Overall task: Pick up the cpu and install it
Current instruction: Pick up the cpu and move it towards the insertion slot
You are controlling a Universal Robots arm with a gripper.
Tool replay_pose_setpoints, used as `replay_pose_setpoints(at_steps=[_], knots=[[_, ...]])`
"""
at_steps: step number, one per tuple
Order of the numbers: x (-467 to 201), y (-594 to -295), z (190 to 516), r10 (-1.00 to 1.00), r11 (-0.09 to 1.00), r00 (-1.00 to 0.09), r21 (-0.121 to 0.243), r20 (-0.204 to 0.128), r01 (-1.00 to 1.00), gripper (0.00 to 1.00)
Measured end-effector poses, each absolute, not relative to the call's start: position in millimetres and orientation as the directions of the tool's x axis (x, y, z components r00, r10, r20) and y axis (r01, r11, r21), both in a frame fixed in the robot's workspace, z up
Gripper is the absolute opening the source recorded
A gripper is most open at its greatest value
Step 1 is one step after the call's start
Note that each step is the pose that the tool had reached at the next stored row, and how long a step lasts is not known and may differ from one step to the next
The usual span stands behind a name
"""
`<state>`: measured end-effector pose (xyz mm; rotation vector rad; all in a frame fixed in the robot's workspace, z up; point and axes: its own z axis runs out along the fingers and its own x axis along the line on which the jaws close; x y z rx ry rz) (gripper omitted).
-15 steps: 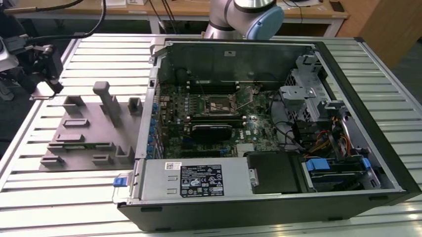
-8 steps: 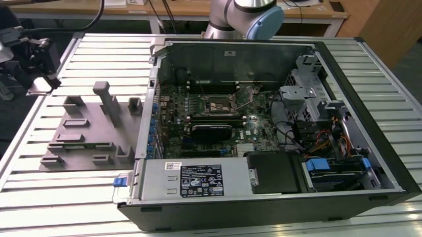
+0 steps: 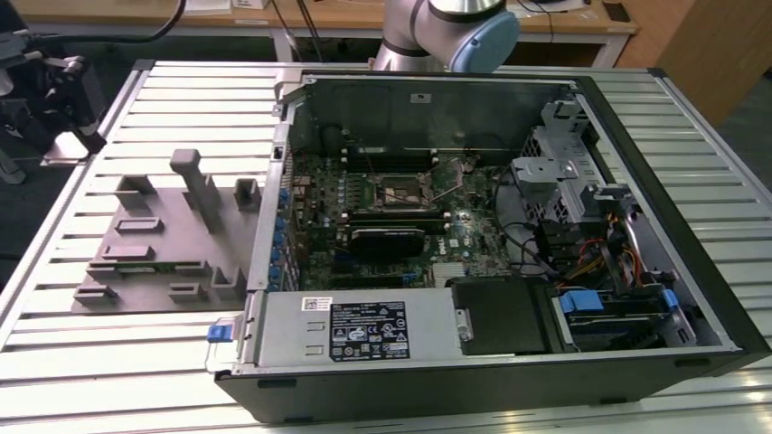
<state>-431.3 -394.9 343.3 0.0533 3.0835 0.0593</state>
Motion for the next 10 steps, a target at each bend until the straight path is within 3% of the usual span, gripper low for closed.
replay_pose_setpoints(at_steps=[10], knots=[[-431.4,-394.0,359.9,0.036,0.999,-0.998,0.039,-0.059,0.033,0.54]])
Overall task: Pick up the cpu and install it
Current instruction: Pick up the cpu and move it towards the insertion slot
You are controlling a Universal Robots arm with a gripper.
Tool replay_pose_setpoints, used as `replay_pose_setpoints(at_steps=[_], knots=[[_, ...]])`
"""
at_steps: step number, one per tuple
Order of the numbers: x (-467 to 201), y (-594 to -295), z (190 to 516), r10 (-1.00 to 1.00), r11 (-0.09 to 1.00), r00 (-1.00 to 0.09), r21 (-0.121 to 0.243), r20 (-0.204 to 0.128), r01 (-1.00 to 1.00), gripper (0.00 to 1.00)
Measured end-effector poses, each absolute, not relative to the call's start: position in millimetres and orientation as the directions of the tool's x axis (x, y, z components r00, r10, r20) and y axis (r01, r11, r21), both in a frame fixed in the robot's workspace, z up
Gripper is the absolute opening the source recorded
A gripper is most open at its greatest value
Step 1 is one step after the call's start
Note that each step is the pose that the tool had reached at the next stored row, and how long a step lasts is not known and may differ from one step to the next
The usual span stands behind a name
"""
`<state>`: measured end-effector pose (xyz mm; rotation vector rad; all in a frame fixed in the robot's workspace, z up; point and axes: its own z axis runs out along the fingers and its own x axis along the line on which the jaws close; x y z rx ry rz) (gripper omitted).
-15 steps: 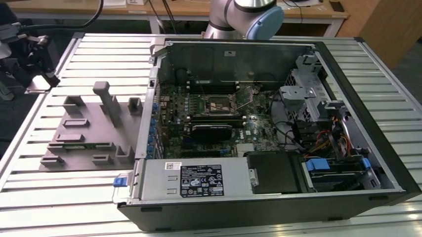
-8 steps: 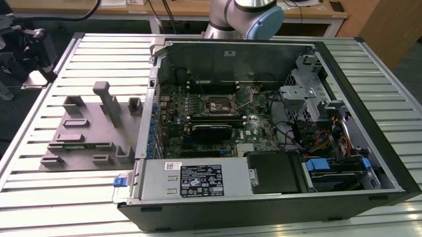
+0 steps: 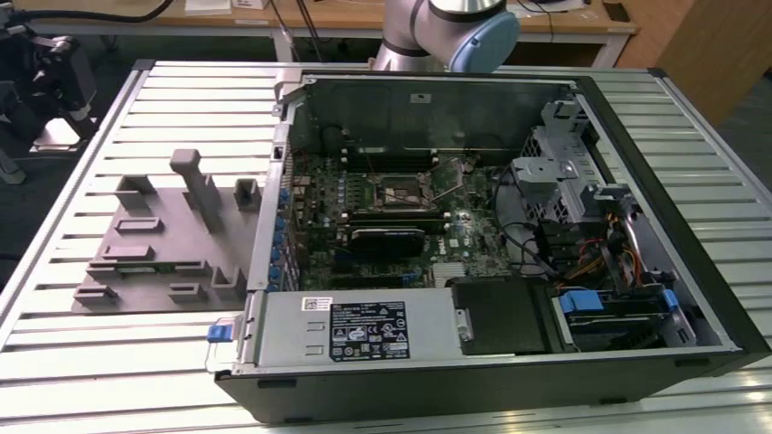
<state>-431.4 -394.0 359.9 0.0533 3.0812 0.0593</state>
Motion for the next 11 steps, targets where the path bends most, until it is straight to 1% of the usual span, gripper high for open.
replay_pose_setpoints(at_steps=[11], knots=[[-427.8,-393.8,362.0,0.036,0.999,-0.998,0.039,-0.059,0.033,0.54]])
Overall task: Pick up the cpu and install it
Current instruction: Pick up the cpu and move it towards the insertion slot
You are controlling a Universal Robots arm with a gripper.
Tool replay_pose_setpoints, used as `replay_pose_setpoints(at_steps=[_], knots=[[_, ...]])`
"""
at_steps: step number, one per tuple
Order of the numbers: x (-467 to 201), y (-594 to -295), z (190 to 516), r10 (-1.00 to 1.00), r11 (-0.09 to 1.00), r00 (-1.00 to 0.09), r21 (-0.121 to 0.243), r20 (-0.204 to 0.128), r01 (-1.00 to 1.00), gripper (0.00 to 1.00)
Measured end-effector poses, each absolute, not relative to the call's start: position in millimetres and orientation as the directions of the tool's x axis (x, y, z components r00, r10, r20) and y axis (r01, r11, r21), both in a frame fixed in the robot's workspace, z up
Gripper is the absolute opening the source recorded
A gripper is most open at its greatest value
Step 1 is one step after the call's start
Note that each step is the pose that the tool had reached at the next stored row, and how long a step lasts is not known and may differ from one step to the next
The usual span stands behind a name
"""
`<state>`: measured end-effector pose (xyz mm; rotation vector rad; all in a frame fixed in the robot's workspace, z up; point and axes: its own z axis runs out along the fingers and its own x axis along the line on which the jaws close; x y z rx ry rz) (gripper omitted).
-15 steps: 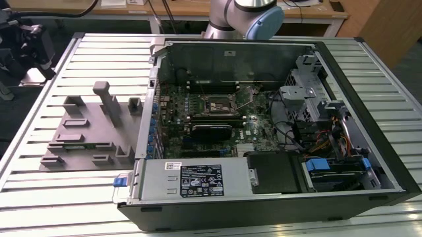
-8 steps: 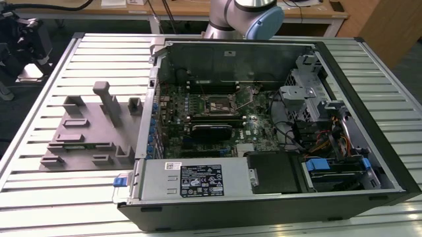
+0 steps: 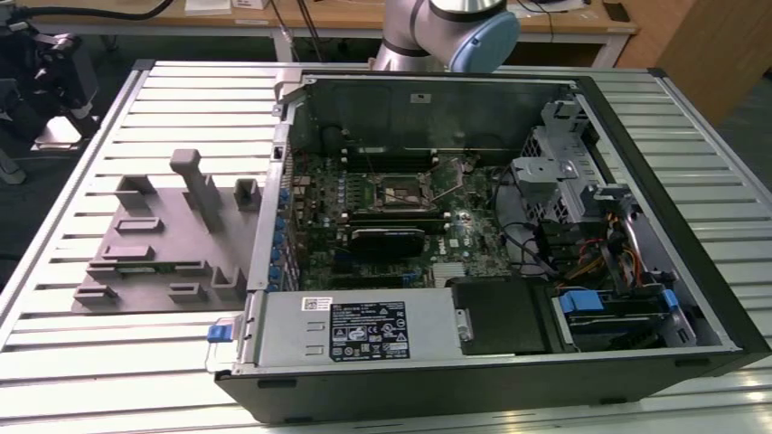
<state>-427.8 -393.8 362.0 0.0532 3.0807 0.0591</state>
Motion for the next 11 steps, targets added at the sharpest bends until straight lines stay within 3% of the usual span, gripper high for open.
replay_pose_setpoints(at_steps=[11], knots=[[-414.2,-393.5,362.0,0.036,0.999,-0.998,0.039,-0.059,0.033,0.54]])
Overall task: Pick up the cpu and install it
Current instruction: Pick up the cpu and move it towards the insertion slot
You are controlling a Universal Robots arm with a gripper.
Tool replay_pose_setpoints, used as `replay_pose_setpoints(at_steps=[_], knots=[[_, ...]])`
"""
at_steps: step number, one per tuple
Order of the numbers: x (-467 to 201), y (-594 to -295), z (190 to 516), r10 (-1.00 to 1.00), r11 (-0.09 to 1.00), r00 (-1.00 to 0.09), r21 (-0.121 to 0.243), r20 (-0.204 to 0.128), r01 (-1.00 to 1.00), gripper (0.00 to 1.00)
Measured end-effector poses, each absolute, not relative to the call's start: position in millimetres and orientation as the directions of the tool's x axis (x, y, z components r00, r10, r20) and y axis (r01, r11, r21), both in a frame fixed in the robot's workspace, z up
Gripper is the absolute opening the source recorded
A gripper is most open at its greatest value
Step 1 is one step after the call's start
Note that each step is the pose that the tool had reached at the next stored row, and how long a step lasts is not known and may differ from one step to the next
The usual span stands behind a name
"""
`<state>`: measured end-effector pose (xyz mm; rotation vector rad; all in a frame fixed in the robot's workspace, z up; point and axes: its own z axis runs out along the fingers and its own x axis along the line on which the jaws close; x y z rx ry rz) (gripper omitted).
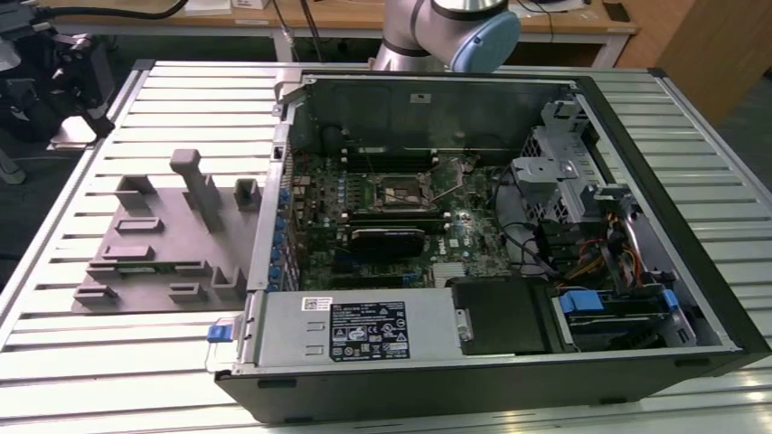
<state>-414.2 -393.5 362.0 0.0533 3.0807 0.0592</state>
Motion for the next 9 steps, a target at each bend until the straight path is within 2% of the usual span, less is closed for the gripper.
replay_pose_setpoints(at_steps=[9], knots=[[-401.4,-393.0,362.0,0.036,0.999,-0.998,0.039,-0.059,0.033,0.54]])
